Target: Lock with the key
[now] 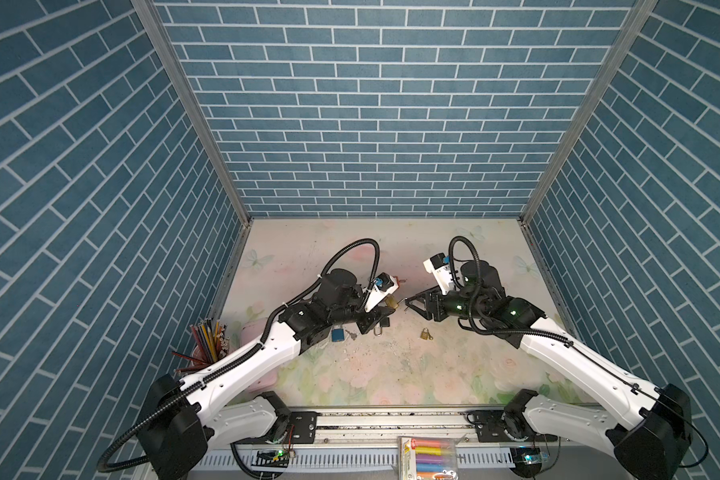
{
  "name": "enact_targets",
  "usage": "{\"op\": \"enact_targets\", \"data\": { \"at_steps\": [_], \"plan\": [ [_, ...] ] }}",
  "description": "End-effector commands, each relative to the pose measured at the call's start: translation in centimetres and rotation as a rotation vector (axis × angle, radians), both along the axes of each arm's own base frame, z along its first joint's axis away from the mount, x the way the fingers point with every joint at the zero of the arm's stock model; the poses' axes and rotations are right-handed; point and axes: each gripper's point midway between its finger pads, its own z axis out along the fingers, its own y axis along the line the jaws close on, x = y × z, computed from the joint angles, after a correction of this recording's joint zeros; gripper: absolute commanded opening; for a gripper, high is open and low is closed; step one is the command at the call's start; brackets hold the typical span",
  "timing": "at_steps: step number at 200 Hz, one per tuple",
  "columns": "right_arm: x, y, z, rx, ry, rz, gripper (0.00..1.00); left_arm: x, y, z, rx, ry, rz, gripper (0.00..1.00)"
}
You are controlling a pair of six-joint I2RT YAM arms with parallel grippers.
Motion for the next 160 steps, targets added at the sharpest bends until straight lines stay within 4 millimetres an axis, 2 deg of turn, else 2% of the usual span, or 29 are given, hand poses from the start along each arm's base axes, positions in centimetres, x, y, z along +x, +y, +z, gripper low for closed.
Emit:
{"op": "enact_targets", "data": {
  "at_steps": [1,33,80,116,160],
  "plan": [
    [1.1,-0.8,-1.2,-0.062,-0.024,-0.053,0.51,-0.4,-0.7,2.8,-0.064,-0.036,-0.052,0.0],
    [1.7,-0.9,-0.9,-0.058,-0.037,-0.073,0.51,-0.8,-0.8,3.0,-0.069,-0.029,-0.068,0.0],
    [1.6,-0.9,-0.1,-0.04,-0.05,-0.069,0.53,-0.8,-0.8,2.7,-0.064,-0.023,-0.067,0.0],
    [0.5,-0.6,1.5,0.014,-0.063,-0.025,0.54,-0.5,-0.7,2.1,-0.056,-0.018,-0.049,0.0],
    [-1.1,-0.8,0.8,0.013,-0.031,0.024,0.56,-0.2,-0.8,1.9,-0.072,-0.015,-0.028,0.0]
  ]
}}
